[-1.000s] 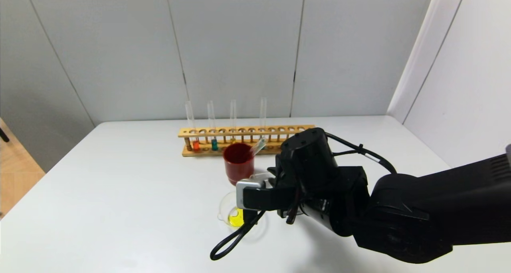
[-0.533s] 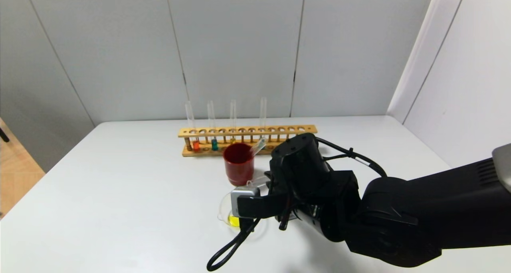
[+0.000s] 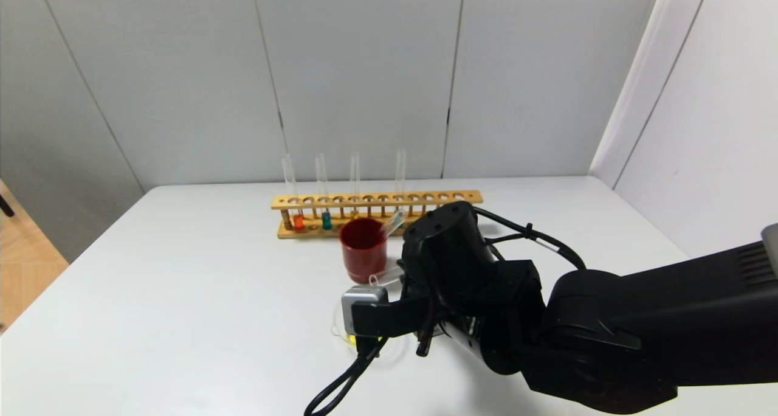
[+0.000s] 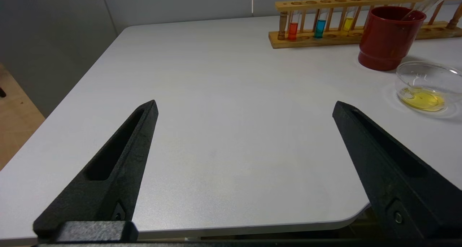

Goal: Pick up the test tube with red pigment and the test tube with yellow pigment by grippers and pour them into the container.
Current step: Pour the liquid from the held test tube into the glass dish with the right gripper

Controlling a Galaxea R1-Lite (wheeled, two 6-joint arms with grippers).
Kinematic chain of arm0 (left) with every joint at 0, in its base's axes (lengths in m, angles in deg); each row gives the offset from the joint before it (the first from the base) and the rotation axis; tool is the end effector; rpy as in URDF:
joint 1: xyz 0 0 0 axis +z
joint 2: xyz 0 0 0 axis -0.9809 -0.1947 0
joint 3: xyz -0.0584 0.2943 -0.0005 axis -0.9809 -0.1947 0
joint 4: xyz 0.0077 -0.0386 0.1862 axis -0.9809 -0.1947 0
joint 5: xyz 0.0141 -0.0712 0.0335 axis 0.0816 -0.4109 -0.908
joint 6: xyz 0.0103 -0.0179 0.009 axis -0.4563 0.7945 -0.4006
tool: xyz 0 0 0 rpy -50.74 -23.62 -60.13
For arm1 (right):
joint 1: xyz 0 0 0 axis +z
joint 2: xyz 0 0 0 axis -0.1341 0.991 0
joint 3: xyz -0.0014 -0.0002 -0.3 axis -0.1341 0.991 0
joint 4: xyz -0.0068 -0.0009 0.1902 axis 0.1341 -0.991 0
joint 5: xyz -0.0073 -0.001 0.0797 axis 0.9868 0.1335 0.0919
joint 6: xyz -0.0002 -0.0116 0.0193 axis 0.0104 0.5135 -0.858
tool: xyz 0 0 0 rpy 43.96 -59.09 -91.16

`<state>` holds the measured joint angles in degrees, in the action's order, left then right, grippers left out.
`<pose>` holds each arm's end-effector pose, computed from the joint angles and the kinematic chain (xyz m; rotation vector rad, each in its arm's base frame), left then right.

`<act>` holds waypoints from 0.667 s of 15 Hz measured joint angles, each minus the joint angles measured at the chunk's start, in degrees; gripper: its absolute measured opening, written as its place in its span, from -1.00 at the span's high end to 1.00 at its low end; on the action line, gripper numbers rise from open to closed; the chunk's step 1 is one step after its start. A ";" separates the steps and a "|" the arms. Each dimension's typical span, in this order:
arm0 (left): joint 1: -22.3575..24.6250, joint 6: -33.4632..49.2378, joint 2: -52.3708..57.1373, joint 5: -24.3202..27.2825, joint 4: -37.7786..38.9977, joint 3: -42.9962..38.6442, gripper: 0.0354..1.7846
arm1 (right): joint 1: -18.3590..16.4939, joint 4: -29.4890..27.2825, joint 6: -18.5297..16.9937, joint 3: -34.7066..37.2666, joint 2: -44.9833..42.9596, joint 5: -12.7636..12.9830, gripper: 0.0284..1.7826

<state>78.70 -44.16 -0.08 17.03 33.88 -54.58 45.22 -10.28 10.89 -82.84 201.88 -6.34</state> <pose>-0.0232 0.0001 0.0826 0.0194 -0.0697 -0.0006 0.2281 0.2865 0.1352 -1.4980 0.1334 0.7314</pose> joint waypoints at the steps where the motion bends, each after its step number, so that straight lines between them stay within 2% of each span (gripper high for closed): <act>1: 0.00 0.00 0.00 0.00 -0.02 0.00 -0.91 | 0.13 -1.13 0.38 -0.06 -0.02 0.34 0.72; 5: 0.00 -0.02 0.00 0.00 -0.02 0.00 -0.91 | 0.35 -2.86 0.85 -0.79 -0.02 0.48 0.72; 8: 0.02 -0.02 0.00 0.00 0.00 0.00 -0.91 | 0.41 -4.16 3.52 -2.49 -0.05 0.63 0.72; 10: 0.00 -0.02 0.00 0.00 0.00 0.00 -0.91 | 1.02 -7.47 4.53 -4.52 0.06 2.88 0.72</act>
<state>78.70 -44.19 -0.08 17.03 33.88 -54.58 46.24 -17.75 15.42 -87.36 201.94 -3.46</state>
